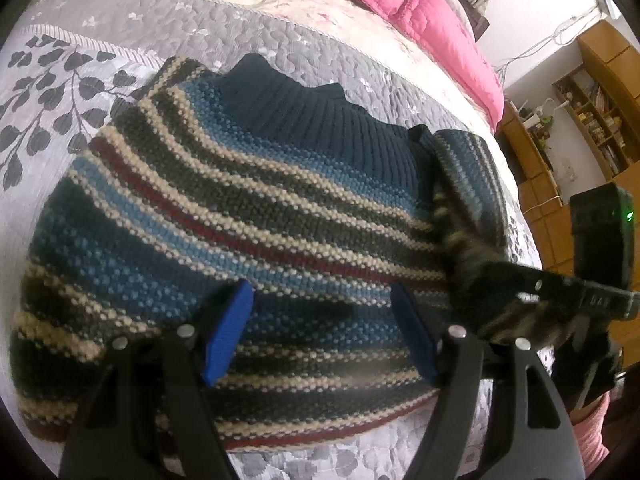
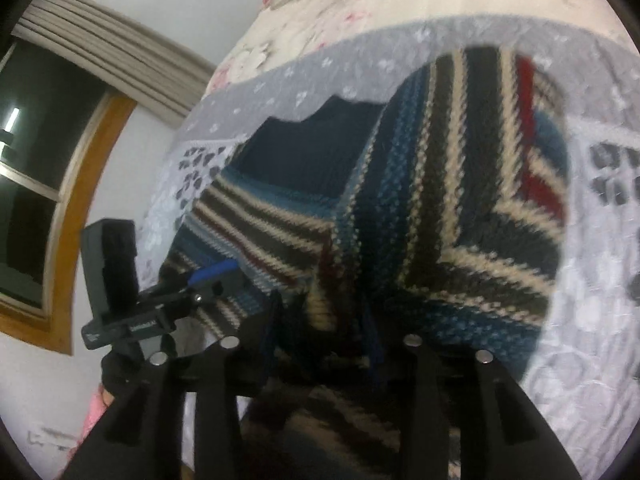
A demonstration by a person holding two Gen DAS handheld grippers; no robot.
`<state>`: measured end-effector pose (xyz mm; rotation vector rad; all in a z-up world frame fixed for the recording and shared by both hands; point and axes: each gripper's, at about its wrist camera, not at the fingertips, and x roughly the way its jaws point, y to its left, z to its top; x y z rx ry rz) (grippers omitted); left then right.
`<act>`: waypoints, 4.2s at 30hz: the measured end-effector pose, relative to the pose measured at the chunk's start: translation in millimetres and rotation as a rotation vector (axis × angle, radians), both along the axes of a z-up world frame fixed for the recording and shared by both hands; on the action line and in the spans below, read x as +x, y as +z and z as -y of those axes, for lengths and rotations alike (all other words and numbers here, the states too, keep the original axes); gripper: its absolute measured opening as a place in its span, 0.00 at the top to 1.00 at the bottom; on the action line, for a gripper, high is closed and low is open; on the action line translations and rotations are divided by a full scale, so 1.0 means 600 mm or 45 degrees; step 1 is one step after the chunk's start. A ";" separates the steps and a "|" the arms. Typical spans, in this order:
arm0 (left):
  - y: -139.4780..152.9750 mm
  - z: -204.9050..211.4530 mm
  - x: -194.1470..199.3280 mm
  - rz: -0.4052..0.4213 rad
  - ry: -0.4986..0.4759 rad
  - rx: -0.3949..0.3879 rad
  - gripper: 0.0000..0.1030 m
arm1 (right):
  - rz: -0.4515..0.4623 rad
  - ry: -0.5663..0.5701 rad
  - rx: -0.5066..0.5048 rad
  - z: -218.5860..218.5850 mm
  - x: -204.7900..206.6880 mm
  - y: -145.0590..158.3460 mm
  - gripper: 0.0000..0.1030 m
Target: Fold small clothes
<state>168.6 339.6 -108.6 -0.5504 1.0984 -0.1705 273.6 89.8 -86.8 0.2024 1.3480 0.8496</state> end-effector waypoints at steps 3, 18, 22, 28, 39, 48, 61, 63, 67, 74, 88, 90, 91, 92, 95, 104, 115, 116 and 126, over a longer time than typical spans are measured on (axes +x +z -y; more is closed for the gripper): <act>0.006 -0.003 0.002 -0.003 0.022 -0.066 0.31 | -0.023 0.009 0.028 -0.001 0.000 -0.003 0.58; 0.029 0.133 0.070 -0.028 -0.096 -0.469 0.31 | -0.049 -0.266 0.179 0.218 0.007 0.042 0.51; 0.003 0.156 0.092 -0.071 -0.094 -0.525 0.31 | -0.079 -0.295 0.169 0.247 0.004 0.014 0.51; -0.009 0.182 0.110 -0.078 -0.107 -0.500 0.62 | -0.113 -0.318 0.184 0.262 -0.002 -0.014 0.51; 0.109 0.094 0.062 0.253 0.023 -0.452 0.76 | -0.111 -0.307 0.173 0.257 -0.019 -0.022 0.51; 0.155 -0.083 0.010 0.277 0.164 -0.327 0.76 | -0.100 -0.226 0.158 0.194 -0.035 -0.025 0.51; 0.009 -0.218 -0.042 0.113 0.326 -0.342 0.75 | -0.138 0.033 0.166 0.021 -0.096 -0.048 0.46; 0.004 -0.222 -0.047 0.118 0.336 -0.379 0.70 | -0.142 0.046 0.113 -0.002 -0.103 -0.062 0.46; 0.036 -0.223 -0.064 0.100 0.349 -0.390 0.59 | -0.132 0.060 0.048 -0.026 -0.108 -0.080 0.44; 0.086 -0.167 -0.118 0.068 0.239 -0.246 0.34 | -0.090 0.066 0.036 -0.028 -0.116 -0.068 0.44; 0.122 -0.196 -0.168 0.183 0.297 -0.117 0.91 | -0.036 0.099 0.034 -0.019 -0.134 -0.031 0.44; 0.114 -0.205 -0.170 0.157 0.296 -0.077 0.91 | -0.035 0.111 0.040 -0.025 -0.136 -0.030 0.44; 0.096 -0.204 -0.165 0.114 0.274 -0.050 0.91 | -0.034 0.114 0.034 -0.028 -0.136 -0.031 0.44; 0.079 -0.199 -0.160 0.080 0.249 -0.027 0.91 | -0.035 0.116 0.023 -0.033 -0.135 -0.034 0.44; 0.036 -0.186 -0.150 0.026 0.219 0.015 0.91 | -0.059 0.119 -0.023 -0.044 -0.136 -0.054 0.43; 0.053 -0.207 -0.154 0.025 0.229 -0.141 0.72 | -0.039 0.140 -0.048 -0.046 -0.132 -0.064 0.40; 0.096 -0.204 0.016 0.003 0.203 -0.102 0.55 | 0.096 0.101 -0.018 -0.008 -0.121 -0.011 0.39; 0.081 -0.205 0.034 -0.037 0.213 -0.097 0.55 | 0.095 0.105 -0.022 0.001 -0.122 -0.013 0.39; 0.089 -0.210 0.049 0.064 0.269 0.000 0.96 | 0.065 0.078 -0.008 0.041 -0.124 -0.033 0.39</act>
